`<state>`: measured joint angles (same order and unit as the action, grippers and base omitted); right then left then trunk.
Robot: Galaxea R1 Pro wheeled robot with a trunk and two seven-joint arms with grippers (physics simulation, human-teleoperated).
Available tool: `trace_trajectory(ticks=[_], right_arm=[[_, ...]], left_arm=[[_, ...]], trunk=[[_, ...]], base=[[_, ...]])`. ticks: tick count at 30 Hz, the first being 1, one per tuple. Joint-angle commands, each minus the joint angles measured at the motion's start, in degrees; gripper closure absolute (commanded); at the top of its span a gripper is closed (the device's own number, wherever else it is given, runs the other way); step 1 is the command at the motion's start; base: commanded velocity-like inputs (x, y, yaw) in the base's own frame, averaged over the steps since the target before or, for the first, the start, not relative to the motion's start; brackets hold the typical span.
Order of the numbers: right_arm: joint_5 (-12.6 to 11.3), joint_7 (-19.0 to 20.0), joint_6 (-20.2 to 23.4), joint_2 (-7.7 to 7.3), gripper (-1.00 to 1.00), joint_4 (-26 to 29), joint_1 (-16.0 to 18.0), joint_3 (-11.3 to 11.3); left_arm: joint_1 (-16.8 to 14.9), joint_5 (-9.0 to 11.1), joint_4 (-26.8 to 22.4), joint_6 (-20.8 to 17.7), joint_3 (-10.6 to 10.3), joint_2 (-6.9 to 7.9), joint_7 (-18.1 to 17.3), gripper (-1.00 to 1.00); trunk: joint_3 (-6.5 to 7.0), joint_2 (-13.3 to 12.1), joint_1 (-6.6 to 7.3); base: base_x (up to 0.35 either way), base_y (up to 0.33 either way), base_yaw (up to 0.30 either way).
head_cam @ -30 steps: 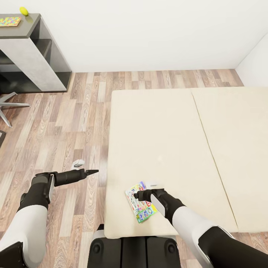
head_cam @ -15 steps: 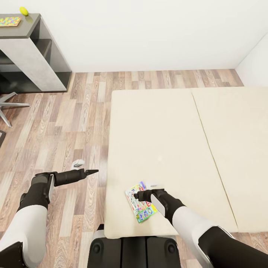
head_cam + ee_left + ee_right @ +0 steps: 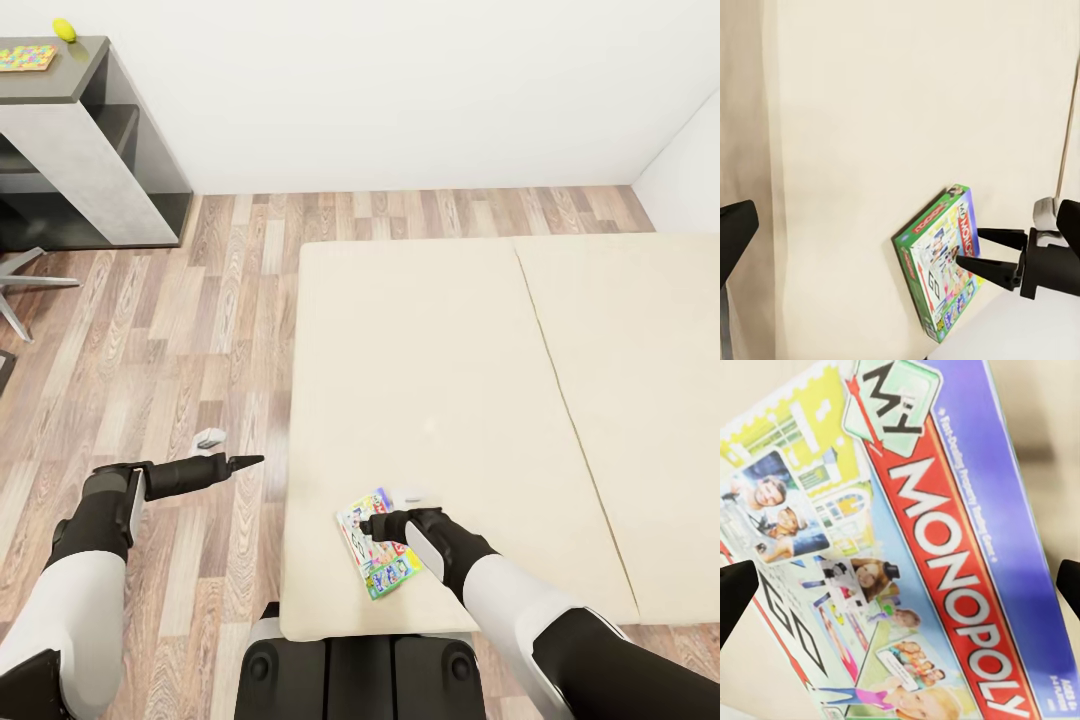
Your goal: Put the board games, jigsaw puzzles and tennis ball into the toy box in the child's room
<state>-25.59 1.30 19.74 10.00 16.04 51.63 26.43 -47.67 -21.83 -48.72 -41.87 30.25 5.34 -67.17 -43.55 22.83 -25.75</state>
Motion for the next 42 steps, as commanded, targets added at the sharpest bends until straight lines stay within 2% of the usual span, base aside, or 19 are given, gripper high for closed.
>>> trace_trajectory(ticks=[1, 16, 31, 42], right_arm=[[0.0, 0.1, 0.2, 0.00, -1.00, 0.0, 0.0, 0.1], [0.3, 0.1, 0.1, 0.00, -1.00, 0.0, 0.0, 0.1], [-0.3, 0.1, 0.2, 0.00, -1.00, 0.0, 0.0, -0.1], [-0.3, 0.1, 0.2, 0.00, -1.00, 0.0, 0.0, -0.2]], left_arm=[[-0.1, -0.6, -0.1, -0.4, 0.2, -0.03, -0.6, -1.00], [-0.1, -0.6, -0.1, -0.4, 0.3, 0.02, -0.7, -1.00], [-0.1, -0.6, -0.1, -0.5, 0.3, 0.02, -0.7, -1.00], [-0.1, -0.6, -0.1, -0.5, 0.3, 0.02, -0.6, -1.00]], trunk=[[-0.07, 0.1, -0.03], [-0.07, 0.1, -0.03], [-0.07, 0.1, -0.03], [-0.07, 0.1, -0.03]], base=[[0.000, 0.000, 0.000], [0.000, 0.000, 0.007], [0.000, 0.000, 0.143], [0.000, 0.000, 0.027]])
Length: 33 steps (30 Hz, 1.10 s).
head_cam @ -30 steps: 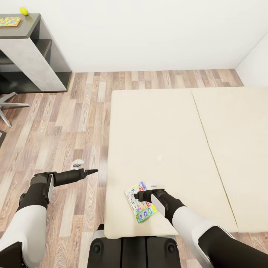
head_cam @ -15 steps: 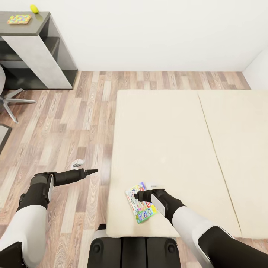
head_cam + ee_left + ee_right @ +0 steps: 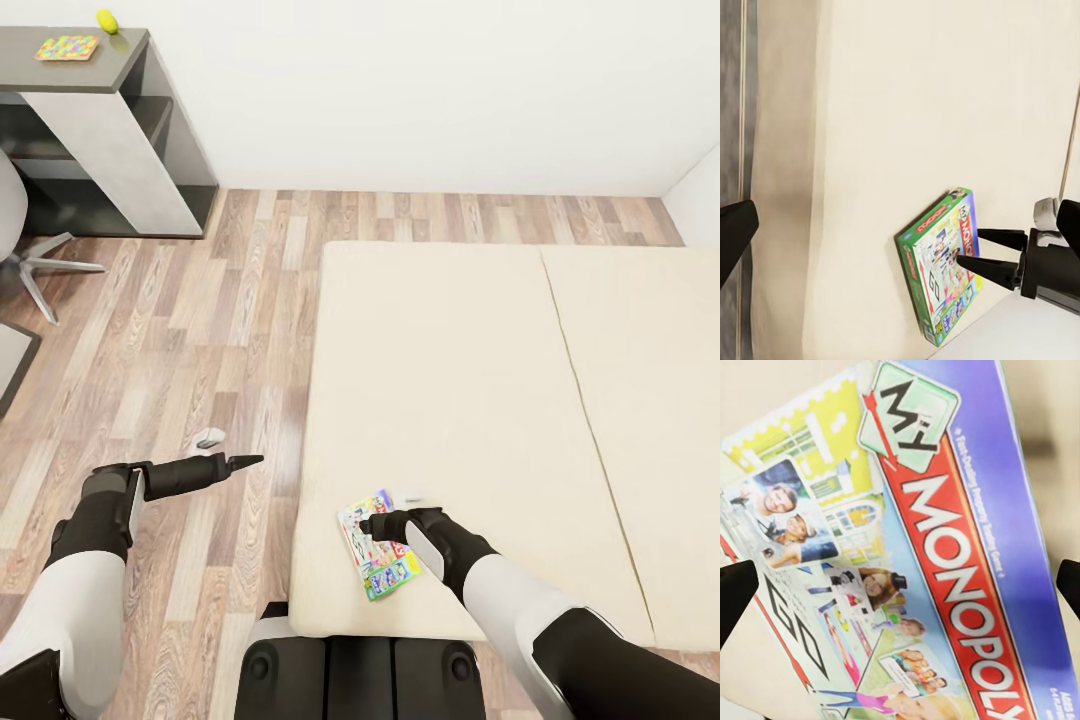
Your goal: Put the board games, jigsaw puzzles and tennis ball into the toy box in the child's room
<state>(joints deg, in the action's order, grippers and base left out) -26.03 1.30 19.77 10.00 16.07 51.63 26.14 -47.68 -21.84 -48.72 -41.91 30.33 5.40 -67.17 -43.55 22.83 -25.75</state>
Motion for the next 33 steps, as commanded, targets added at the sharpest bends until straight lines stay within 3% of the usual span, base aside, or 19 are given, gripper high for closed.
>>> trace_trajectory(ticks=[1, 17, 24, 33], right_arm=[[0.1, 0.1, 0.2, 0.00, -1.00, 0.0, 0.0, 0.1], [-0.3, 0.0, 3.1, 0.00, -1.00, 0.0, 0.0, -0.3], [-0.9, 0.1, 3.4, 0.00, -1.00, 0.0, 0.0, -2.2], [-0.9, 0.1, 3.3, 0.00, -1.00, 0.2, 0.0, -3.2]], left_arm=[[-0.1, -0.6, -0.1, -0.5, 0.2, -0.04, -0.5, -1.00], [-0.1, -0.6, -0.1, -0.4, 0.3, -0.04, -0.6, -1.00], [0.0, -0.6, -0.1, -0.4, 0.3, 0.17, -0.7, -1.00], [-0.1, -0.6, -0.1, -0.4, 0.3, 0.22, -0.7, -1.00]], trunk=[[-0.07, 0.1, -0.03], [-0.07, 0.1, -0.03], [-0.07, 0.1, -0.03], [-0.07, 0.1, -0.03]], base=[[0.000, 0.000, 0.002], [0.000, 0.000, 0.000], [0.000, 0.000, 0.000], [0.000, 0.000, 0.000]])
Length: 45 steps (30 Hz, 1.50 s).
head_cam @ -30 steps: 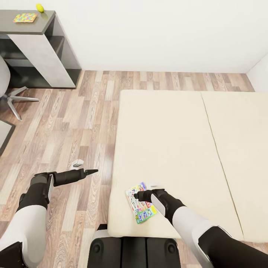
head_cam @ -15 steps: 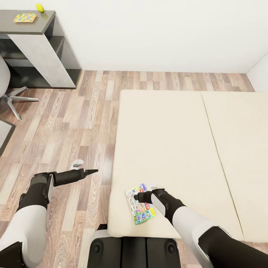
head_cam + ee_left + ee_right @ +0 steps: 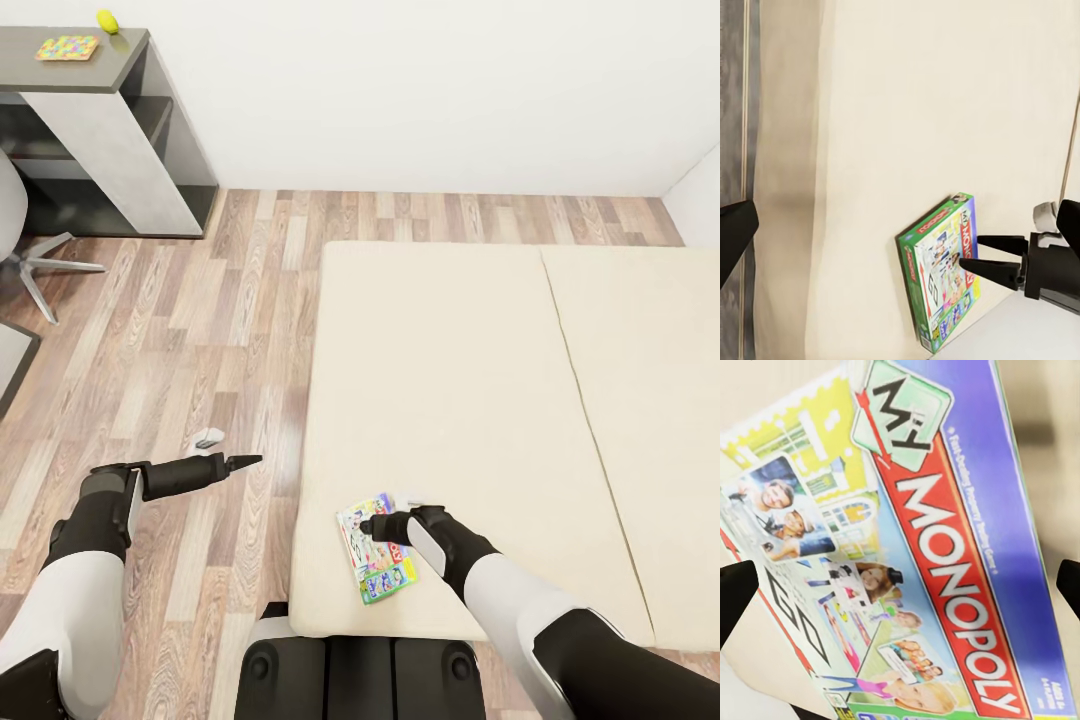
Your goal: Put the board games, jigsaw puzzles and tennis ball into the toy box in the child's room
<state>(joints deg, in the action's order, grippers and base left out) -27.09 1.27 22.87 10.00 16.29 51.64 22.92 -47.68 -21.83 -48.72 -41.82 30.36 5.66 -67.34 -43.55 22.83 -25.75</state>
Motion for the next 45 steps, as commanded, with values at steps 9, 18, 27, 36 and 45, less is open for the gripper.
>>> trace_trajectory(ticks=[9, 18, 27, 36, 45], right_arm=[[0.2, 0.1, 0.2, 0.00, -1.00, 0.1, 0.0, -0.1], [0.2, 0.1, 0.2, 0.00, -1.00, 0.1, 0.0, -0.1], [0.2, 0.0, 0.2, 0.00, -1.00, 0.1, 0.0, -0.1], [0.2, 0.0, 0.2, 0.00, -1.00, 0.1, 0.0, -0.1], [0.2, 0.0, 0.2, 0.00, -1.00, 0.1, 0.0, -0.1]], left_arm=[[0.0, -0.6, -0.1, -0.5, 0.2, -0.04, -0.5, -1.00], [0.0, -0.6, -0.1, -0.5, 0.2, -0.04, -0.6, -1.00], [0.0, -0.6, -0.1, -0.5, 0.2, -0.04, -0.6, -1.00], [0.0, -0.6, -0.1, -0.5, 0.2, -0.04, -0.6, -1.00], [0.0, -0.5, -0.1, -0.5, 0.2, -0.04, -0.6, -1.00]], trunk=[[-0.07, 0.1, -0.03], [-0.07, 0.1, -0.03], [-0.07, 0.1, -0.03], [-0.07, 0.1, -0.03], [-0.07, 0.1, -0.03]], base=[[0.000, 0.000, 0.000], [0.000, 0.000, 0.000], [0.000, 0.000, 0.000], [0.000, 0.021, 0.000], [0.000, 0.027, 0.000]])
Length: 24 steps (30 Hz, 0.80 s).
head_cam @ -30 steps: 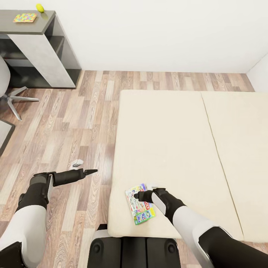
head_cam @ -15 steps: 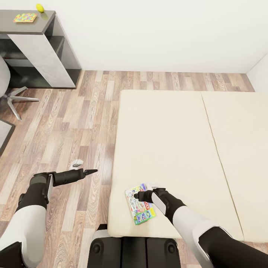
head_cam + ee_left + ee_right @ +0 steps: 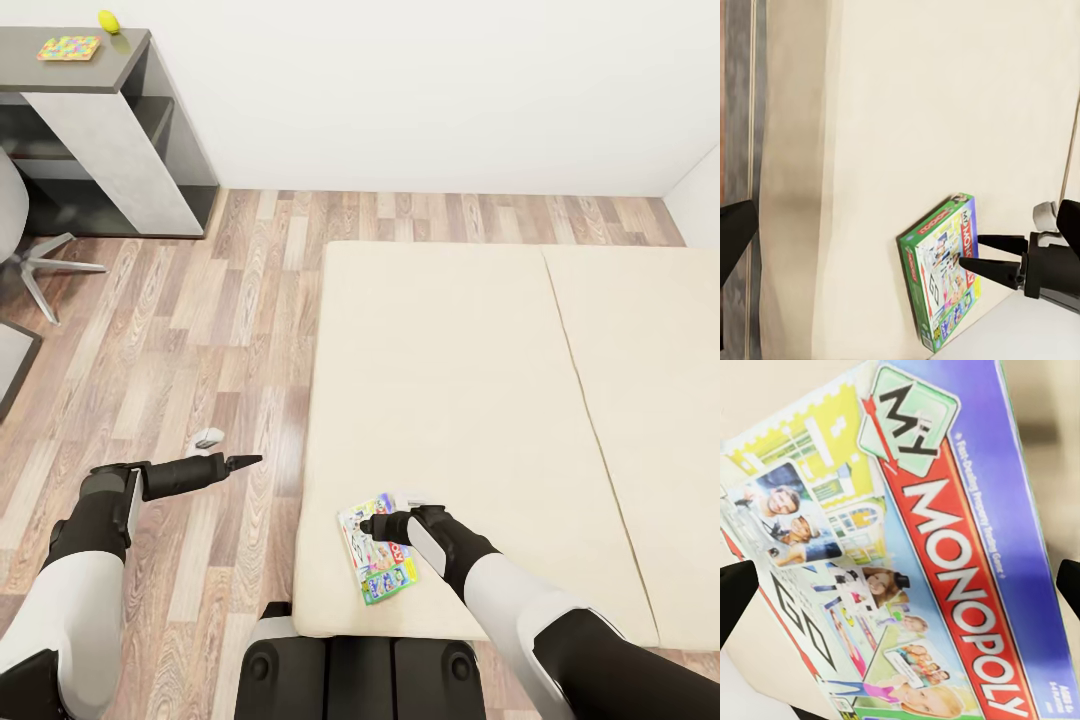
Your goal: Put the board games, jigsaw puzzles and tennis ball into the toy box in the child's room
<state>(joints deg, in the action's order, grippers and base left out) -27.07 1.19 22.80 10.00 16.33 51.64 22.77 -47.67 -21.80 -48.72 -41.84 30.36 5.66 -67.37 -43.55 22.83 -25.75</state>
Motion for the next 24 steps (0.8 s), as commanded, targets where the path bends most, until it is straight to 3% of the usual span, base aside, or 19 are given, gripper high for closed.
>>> trace_trajectory(ticks=[1, 24], right_arm=[[0.2, 0.1, 0.2, 0.00, -1.00, 0.0, 0.0, 0.1], [0.1, 0.1, 0.2, 0.00, -1.00, -0.1, 0.0, 0.0]], left_arm=[[-0.1, -0.6, -0.1, -0.4, 0.2, -0.04, -0.6, -1.00], [-0.1, -0.5, -0.1, -0.5, 0.2, 0.05, -0.6, -1.00]], trunk=[[-0.07, 0.1, -0.03], [-0.07, 0.1, -0.03]], base=[[0.000, 0.009, 0.000], [0.000, 0.040, 0.000]])
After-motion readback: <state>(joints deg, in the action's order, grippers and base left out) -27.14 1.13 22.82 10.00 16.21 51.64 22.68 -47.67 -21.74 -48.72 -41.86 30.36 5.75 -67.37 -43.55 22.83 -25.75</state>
